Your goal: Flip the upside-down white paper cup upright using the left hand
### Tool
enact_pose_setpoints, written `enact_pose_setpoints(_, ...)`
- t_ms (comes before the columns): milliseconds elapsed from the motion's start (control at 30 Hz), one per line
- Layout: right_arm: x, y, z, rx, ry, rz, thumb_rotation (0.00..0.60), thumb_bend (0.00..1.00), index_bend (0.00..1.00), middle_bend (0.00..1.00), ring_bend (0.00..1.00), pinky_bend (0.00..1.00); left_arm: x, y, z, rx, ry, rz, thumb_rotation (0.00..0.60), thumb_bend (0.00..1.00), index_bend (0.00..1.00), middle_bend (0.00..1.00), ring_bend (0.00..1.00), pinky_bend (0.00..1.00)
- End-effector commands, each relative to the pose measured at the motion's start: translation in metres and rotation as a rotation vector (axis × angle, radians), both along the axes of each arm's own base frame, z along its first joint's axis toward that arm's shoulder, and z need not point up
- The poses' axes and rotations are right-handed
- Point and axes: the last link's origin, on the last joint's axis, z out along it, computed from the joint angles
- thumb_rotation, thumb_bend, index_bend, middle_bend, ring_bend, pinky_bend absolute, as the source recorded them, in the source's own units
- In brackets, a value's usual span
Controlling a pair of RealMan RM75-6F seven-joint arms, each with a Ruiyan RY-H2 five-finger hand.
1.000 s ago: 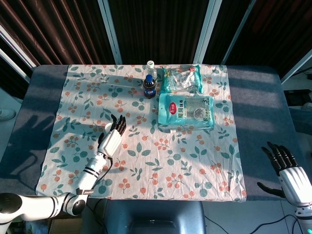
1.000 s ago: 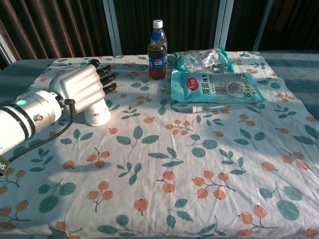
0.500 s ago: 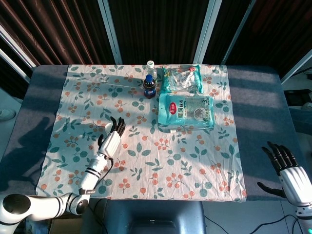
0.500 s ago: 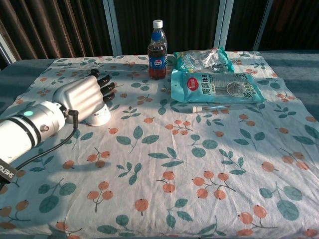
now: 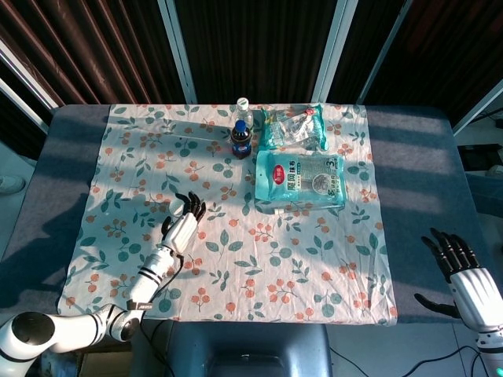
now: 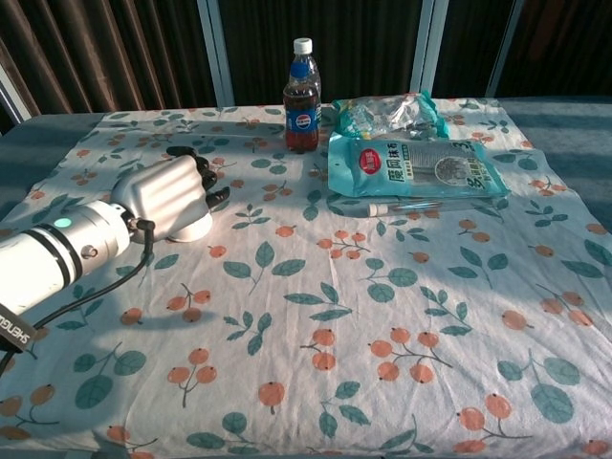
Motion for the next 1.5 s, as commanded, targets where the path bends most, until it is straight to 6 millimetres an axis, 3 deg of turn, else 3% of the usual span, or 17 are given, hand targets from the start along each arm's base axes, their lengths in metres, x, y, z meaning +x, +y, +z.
enact_pose_setpoints(33, 0.000, 0.000, 0.000, 0.001, 0.000, 0.000, 0.600, 0.06, 0.00, 0.00, 0.00, 0.18, -0.003, 0.000, -0.003, -0.014, 0.003, -0.004, 0.600, 0.39, 0.07, 0.23, 0.28, 0.43)
enact_pose_setpoints(333, 0.000, -0.001, -0.001, 0.005, 0.004, -0.002, 0.600, 0.06, 0.00, 0.00, 0.00, 0.18, -0.004, 0.004, 0.000, -0.045, -0.026, -0.032, 0.600, 0.46, 0.20, 0.38, 0.45, 0.57)
enact_pose_setpoints(633, 0.000, -0.001, -0.002, 0.008, 0.007, -0.004, 0.600, 0.06, 0.00, 0.00, 0.00, 0.18, -0.002, 0.007, 0.010, -0.081, -0.072, -0.041, 0.600, 0.46, 0.23, 0.41, 0.48, 0.61)
enact_pose_setpoints(733, 0.000, -0.001, -0.002, 0.009, 0.007, -0.004, 0.600, 0.06, 0.00, 0.00, 0.00, 0.18, 0.005, 0.011, 0.028, -0.115, -0.175, -0.013, 0.600, 0.46, 0.23, 0.41, 0.48, 0.61)
enact_pose_setpoints(833, 0.000, -0.001, -0.002, 0.010, 0.008, -0.005, 0.600, 0.06, 0.00, 0.00, 0.00, 0.18, 0.007, 0.012, 0.054, -0.193, -0.409, 0.141, 0.600, 0.46, 0.23, 0.41, 0.48, 0.61)
enact_pose_setpoints(1033, 0.001, -0.003, -0.005, 0.021, 0.017, -0.009, 0.600, 0.06, 0.00, 0.00, 0.00, 0.18, 0.006, 0.015, 0.075, -0.260, -0.601, 0.249, 0.600, 0.45, 0.23, 0.41, 0.48, 0.61)
enact_pose_setpoints(1500, 0.001, -0.006, -0.005, 0.033, 0.025, -0.021, 0.600, 0.06, 0.00, 0.00, 0.00, 0.18, -0.019, 0.020, 0.060, -0.348, -1.047, 0.548, 0.600, 0.45, 0.18, 0.39, 0.46, 0.60)
